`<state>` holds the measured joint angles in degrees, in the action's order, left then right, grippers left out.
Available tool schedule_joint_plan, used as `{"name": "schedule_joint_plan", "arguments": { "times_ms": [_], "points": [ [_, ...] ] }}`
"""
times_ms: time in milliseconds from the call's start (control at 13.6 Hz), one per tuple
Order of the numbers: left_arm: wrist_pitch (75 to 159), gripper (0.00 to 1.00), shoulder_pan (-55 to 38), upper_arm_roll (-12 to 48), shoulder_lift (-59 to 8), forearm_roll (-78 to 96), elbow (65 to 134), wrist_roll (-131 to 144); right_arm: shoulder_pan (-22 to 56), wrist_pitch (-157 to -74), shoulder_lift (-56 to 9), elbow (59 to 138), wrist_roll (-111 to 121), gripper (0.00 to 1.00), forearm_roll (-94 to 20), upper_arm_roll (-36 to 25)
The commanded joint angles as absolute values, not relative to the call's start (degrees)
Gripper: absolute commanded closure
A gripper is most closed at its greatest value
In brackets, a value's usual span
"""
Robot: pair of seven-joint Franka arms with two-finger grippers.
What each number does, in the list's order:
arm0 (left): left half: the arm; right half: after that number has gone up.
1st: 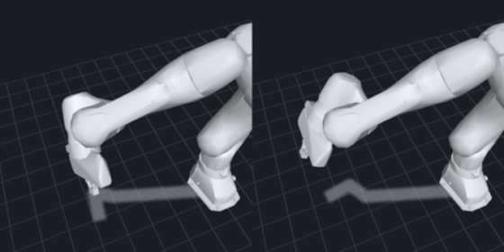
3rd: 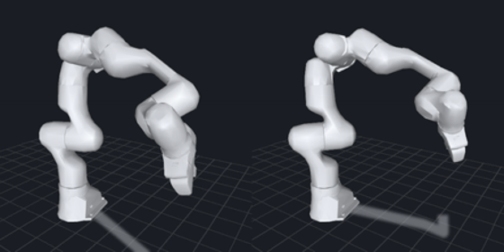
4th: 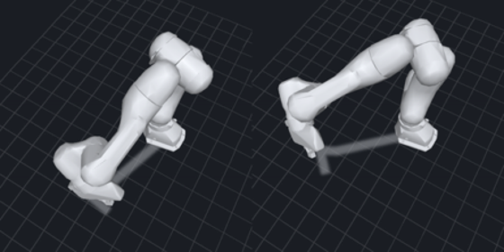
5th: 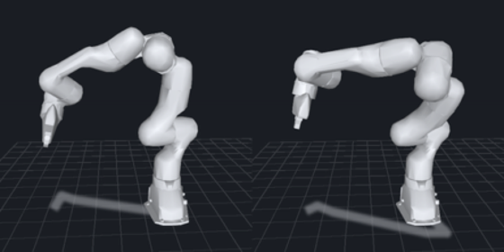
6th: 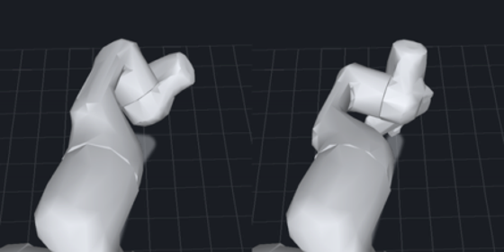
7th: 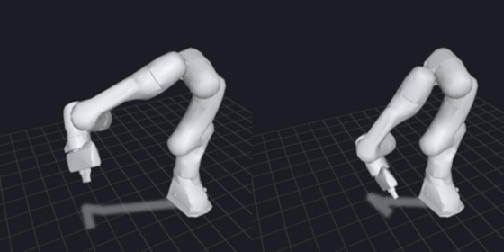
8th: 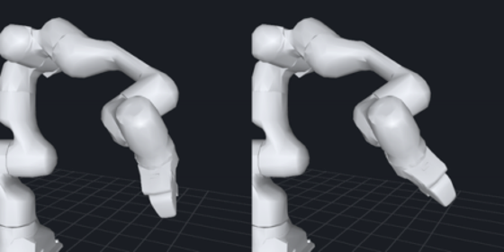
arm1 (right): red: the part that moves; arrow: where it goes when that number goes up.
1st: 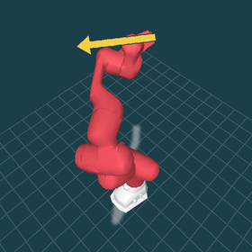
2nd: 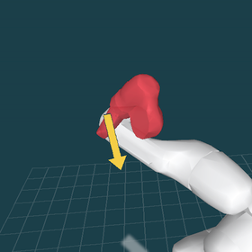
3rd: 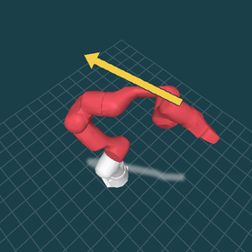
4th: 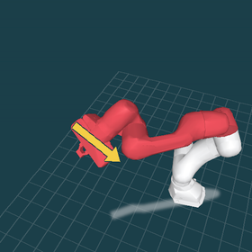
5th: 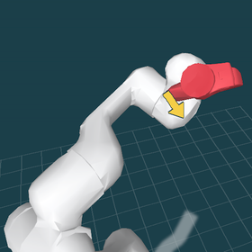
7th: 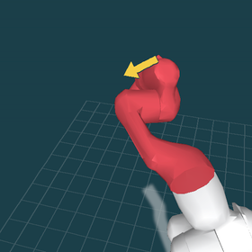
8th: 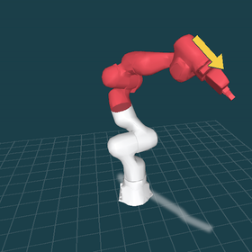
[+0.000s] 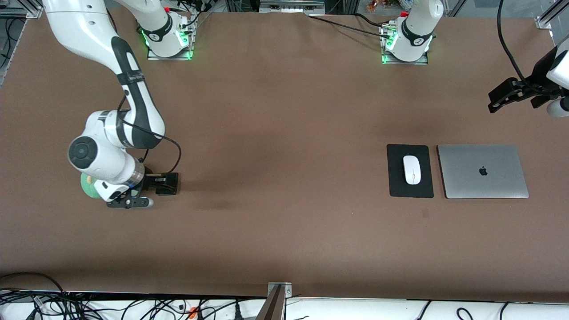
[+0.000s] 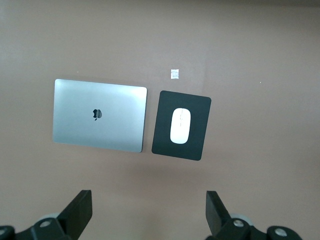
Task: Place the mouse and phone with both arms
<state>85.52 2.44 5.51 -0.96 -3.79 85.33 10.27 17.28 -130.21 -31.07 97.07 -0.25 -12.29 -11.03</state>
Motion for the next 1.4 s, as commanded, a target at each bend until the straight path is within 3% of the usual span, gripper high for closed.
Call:
{"name": "schedule_joint_plan", "arguments": {
  "times_ms": [0, 736, 1325],
  "points": [
    [86.0, 0.0, -0.1, 2.9, 1.3, -2.5, 87.6, 8.9, 15.1, -127.3, -27.1, 97.4, 1.4, 0.0, -13.7, -10.6],
    [84.6, 0.0, 0.4, 3.7, 1.3, -2.5, 87.5, 8.6, 15.0, -100.0, -6.3, 97.2, 1.1, 0.0, -9.0, -17.5],
    [84.6, 0.0, 0.4, 3.8, 1.4, -2.5, 87.5, 8.5, 8.3, -90.2, 4.5, 97.9, -1.9, 0.0, -3.5, -12.0]
  ]
}}
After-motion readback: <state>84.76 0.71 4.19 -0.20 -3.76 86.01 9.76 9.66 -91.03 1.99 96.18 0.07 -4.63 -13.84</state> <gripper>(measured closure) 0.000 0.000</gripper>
